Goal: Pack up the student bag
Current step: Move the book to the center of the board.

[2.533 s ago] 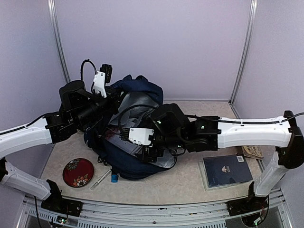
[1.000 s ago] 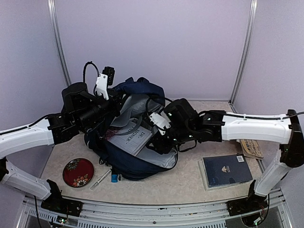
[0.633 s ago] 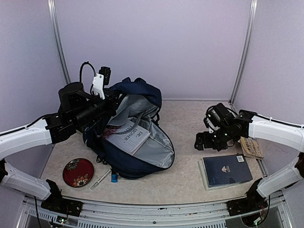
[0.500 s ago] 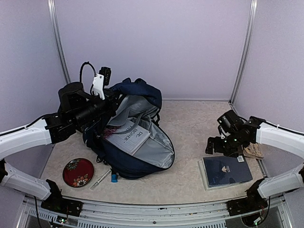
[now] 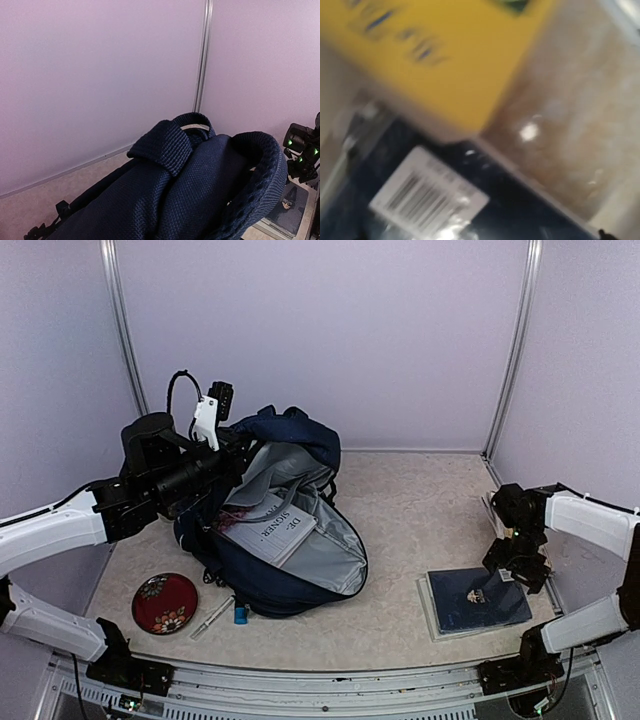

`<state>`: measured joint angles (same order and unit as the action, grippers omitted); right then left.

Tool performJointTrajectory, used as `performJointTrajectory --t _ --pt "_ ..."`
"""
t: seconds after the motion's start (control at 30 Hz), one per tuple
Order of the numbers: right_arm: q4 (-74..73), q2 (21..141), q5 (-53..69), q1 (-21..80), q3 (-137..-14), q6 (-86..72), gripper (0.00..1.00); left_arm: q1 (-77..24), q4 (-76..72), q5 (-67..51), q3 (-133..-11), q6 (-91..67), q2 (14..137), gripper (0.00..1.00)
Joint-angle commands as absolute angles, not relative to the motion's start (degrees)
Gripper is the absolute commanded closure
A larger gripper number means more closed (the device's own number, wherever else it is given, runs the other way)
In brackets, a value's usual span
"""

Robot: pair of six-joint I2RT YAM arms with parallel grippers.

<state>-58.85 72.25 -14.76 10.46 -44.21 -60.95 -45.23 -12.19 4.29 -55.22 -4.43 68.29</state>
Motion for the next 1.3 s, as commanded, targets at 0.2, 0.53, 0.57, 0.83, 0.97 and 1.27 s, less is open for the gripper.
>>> performJointTrajectory --t 0.2,0.53,0.57,0.83,0.97,1.27 --pt "-56.9 79.8 -17.4 3.2 -44.9 -59.1 0.00 -43.9 -12.4 5.6 -54.9 -4.4 66.6 1.00" --pt "-40.8 76.1 5.8 8.7 -33.2 -61.3 0.15 -43.0 -12.3 5.3 -55.1 -4.2 66.4 1.00" --pt "-39.4 76.2 6.5 11.1 -33.0 -63.3 0.16 -42.9 -12.3 5.3 -55.1 -4.3 66.4 1.00" --pt "-36.4 90.8 8.7 29.5 -47.4 -66.3 0.15 -42.6 -12.1 5.4 -55.2 -4.1 66.2 1.00" --pt "-42.6 95.5 3.2 31.2 -55.9 -61.6 0.13 -42.5 -12.0 5.5 -55.2 -4.0 65.8 1.00" --pt "-41.2 84.9 10.8 29.2 -51.7 -43.6 0.06 -42.5 -11.6 5.0 -55.4 -4.0 66.1 1.00"
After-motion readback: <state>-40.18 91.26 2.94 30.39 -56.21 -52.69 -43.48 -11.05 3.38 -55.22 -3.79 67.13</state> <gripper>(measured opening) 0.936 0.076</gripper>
